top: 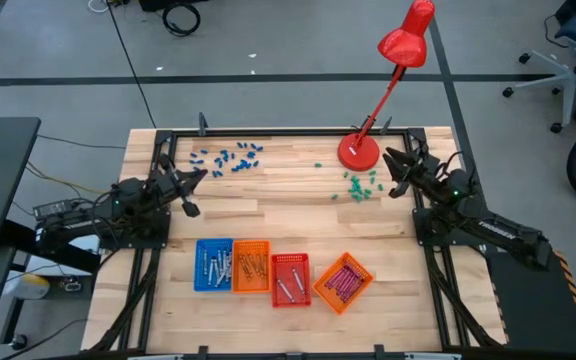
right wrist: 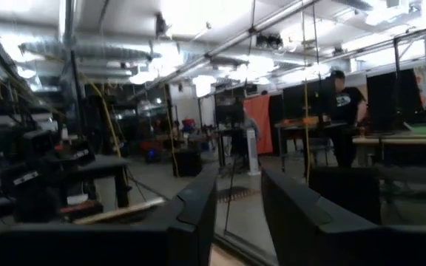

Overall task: Sort crayons
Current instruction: Return to Home Position

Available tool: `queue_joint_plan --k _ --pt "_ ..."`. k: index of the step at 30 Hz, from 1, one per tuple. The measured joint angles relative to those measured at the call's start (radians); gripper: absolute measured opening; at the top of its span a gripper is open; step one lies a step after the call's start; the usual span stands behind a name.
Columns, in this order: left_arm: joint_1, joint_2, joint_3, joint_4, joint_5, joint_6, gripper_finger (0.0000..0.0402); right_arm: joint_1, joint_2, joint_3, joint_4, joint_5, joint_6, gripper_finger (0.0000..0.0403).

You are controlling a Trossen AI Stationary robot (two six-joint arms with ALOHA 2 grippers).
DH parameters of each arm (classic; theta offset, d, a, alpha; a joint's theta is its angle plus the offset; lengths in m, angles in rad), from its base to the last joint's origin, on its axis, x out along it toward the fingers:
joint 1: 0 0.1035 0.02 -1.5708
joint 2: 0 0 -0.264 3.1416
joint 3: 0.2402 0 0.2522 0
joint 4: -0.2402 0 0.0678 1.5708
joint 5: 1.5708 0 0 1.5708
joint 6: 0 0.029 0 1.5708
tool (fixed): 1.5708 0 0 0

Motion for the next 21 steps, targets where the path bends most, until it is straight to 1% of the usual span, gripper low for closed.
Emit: queue_joint_plan --k 4,7,10,14,16,21 --pt "0.0 0.0 -0.01 -0.001 0.002 -0.03 0.0012 0.0 0.005 0.0 -0.015 0.001 0.03 0.0112" --pt "0.0 0.0 -0.078 0.092 0.002 -0.05 0.0012 0.001 0.002 0.0 -0.001 0.0 0.041 0.0112" --pt "0.0 0.004 -0.081 0.079 -0.005 -0.053 0.0012 0.001 0.002 0.0 0.008 0.0 0.041 0.0112" --pt "0.001 -0.001 -0.081 0.113 -0.01 -0.031 0.0012 0.001 0.002 0.0 0.005 0.001 0.04 0.0112" --pt "0.001 -0.001 -0.081 0.128 -0.014 -0.021 0.0012 0.001 0.003 0.0 -0.007 0.017 0.054 0.0112" --pt "0.001 0.0 -0.081 0.134 -0.016 0.017 0.0012 0.001 0.003 0.0 -0.063 0.098 0.104 0.0112"
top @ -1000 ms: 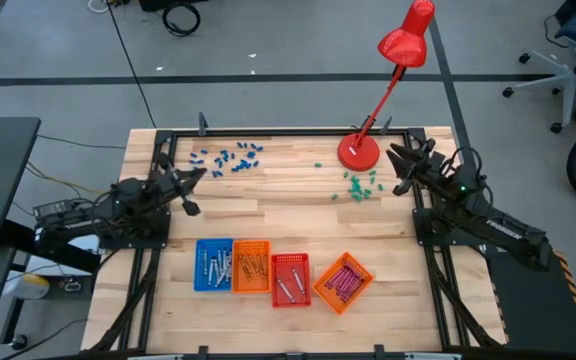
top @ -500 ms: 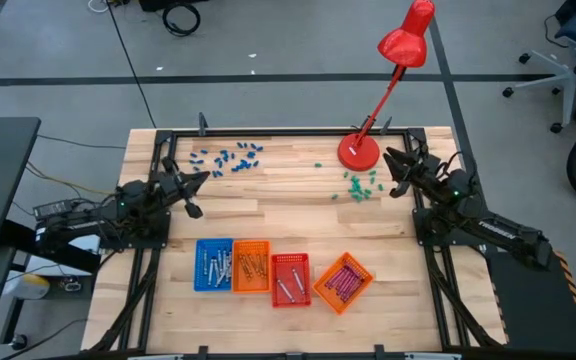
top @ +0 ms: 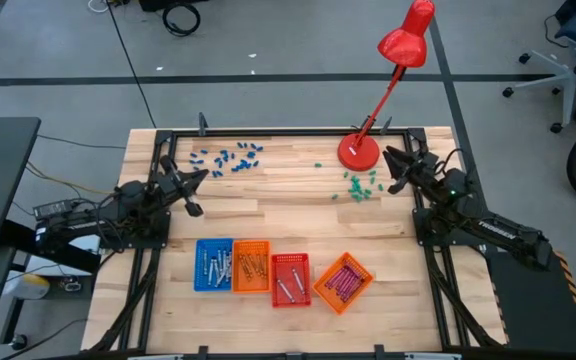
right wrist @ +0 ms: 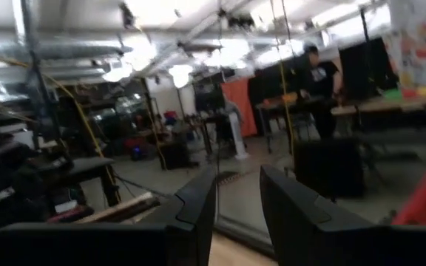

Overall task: Sort crayons
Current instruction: Return to Home Position

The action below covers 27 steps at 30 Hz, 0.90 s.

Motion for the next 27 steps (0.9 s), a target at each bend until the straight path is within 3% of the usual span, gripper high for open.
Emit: queue_joint_plan --k 7,11,27 --pt "0.0 0.0 0.0 0.051 -0.002 -0.091 0.0012 0.0 0.0 0.0 -0.033 0.005 -0.005 0.0112" --pt "0.0 0.0 0.0 0.075 -0.002 -0.066 0.0012 0.0 0.0 0.0 -0.033 0.006 -0.092 0.0112" --pt "0.0 0.001 -0.001 0.066 -0.002 -0.065 0.0012 0.0 0.0 0.0 -0.025 0.007 -0.086 0.0112"
